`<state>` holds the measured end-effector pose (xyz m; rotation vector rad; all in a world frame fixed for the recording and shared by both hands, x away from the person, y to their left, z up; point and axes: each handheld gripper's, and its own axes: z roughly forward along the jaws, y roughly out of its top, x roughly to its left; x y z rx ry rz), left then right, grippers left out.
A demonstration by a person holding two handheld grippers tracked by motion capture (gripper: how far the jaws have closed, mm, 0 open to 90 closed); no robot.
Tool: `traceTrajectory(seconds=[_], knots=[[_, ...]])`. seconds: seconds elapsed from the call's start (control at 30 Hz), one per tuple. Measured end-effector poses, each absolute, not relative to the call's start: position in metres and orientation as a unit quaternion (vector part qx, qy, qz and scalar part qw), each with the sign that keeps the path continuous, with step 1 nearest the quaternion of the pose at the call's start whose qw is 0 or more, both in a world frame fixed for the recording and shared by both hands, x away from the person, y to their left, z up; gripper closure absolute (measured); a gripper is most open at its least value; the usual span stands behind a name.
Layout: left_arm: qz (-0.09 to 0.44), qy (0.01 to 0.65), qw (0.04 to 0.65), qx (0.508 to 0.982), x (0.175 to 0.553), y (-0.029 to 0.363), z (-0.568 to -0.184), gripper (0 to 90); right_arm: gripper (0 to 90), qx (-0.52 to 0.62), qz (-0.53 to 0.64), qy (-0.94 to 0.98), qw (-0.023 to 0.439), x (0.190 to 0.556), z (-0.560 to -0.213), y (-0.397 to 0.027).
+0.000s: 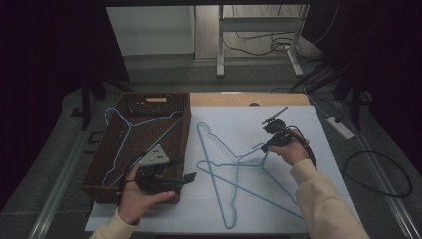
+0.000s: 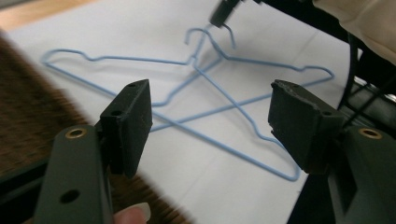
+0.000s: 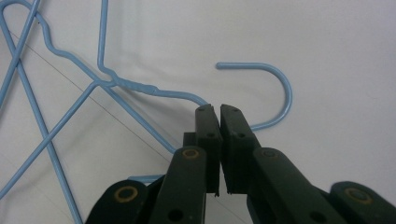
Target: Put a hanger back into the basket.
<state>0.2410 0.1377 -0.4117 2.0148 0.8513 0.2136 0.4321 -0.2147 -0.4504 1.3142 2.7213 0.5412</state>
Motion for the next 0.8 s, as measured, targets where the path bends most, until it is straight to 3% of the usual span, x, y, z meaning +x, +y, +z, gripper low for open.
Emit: traceTrajectory(seconds=[0.33,0.8], knots=[[0.040,0.329,0.404,0.853,0.255,0.075,-0.435,30.0,86.9,0.432,0.169,0.885,0.041,0.429,-0.448,-0.213],[0.021,0.329,0.361,0.873,0.276,0.028,-0.461,29.7,86.9,0.431,0.165,0.886,0.043,0.428,-0.448,-0.212]])
